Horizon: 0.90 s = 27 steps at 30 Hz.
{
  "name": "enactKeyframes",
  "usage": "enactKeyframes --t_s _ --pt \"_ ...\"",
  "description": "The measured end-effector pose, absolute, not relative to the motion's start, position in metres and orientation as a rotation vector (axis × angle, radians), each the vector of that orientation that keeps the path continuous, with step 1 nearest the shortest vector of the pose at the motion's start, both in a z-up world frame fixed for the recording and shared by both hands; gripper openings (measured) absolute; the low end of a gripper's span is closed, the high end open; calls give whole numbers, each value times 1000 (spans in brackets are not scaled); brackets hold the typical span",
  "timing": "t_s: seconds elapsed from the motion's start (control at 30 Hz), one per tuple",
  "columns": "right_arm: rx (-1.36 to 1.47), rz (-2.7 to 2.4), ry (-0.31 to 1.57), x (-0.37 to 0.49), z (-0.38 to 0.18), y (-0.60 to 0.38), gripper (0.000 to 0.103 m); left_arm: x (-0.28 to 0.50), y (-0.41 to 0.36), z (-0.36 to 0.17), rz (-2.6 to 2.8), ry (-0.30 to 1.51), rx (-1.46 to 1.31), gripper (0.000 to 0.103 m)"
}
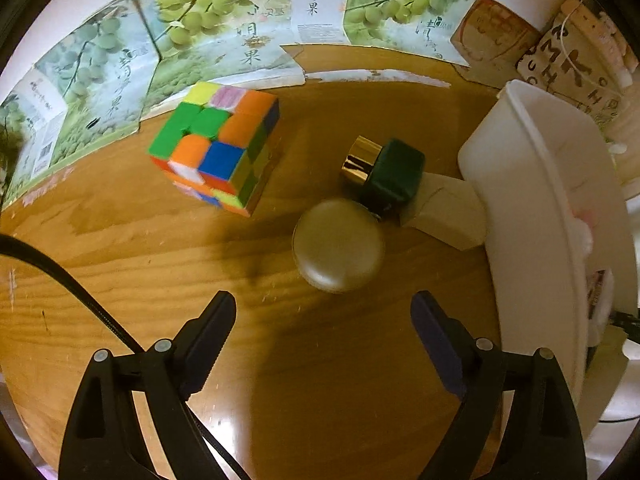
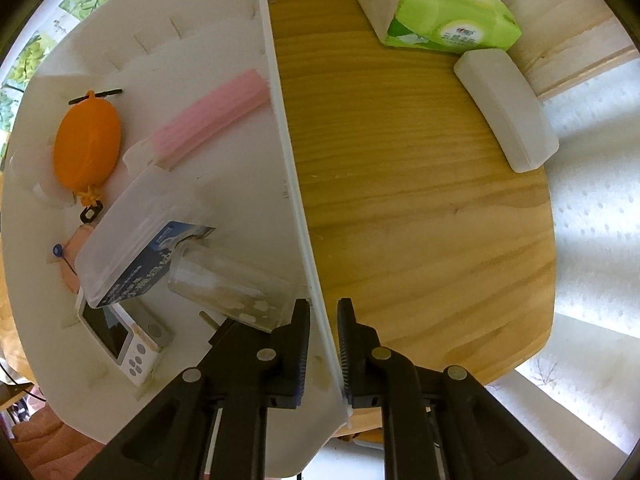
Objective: Organize rigid objects
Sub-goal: 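Move the left gripper to the round beige tin and grasp it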
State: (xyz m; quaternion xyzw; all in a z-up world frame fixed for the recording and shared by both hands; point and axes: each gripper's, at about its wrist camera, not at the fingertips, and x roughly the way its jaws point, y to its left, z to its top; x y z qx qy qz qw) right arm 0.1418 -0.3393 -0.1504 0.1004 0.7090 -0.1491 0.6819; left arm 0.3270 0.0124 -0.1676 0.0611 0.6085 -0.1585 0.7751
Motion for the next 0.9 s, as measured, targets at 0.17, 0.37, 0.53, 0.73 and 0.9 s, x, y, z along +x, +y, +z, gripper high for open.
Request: enactKeyframes --t_s 0.17,0.37,0.53,0.73,0.9 --pt "227 -349 1600 143 -149 -344 15 333 4 -176 -350 1294 157 91" --pt "248 -367 1609 145 -147 -347 15 339 3 -185 -321 1251 150 91" --pt "262 -384 1615 147 -147 -348 15 342 6 -185 -292 1190 143 90" --pt "268 -392 1623 149 -149 -353 16 341 10 -184 -285 1137 146 89" --pt "263 -393 1624 150 -151 -354 16 336 3 -184 -314 1087 179 70"
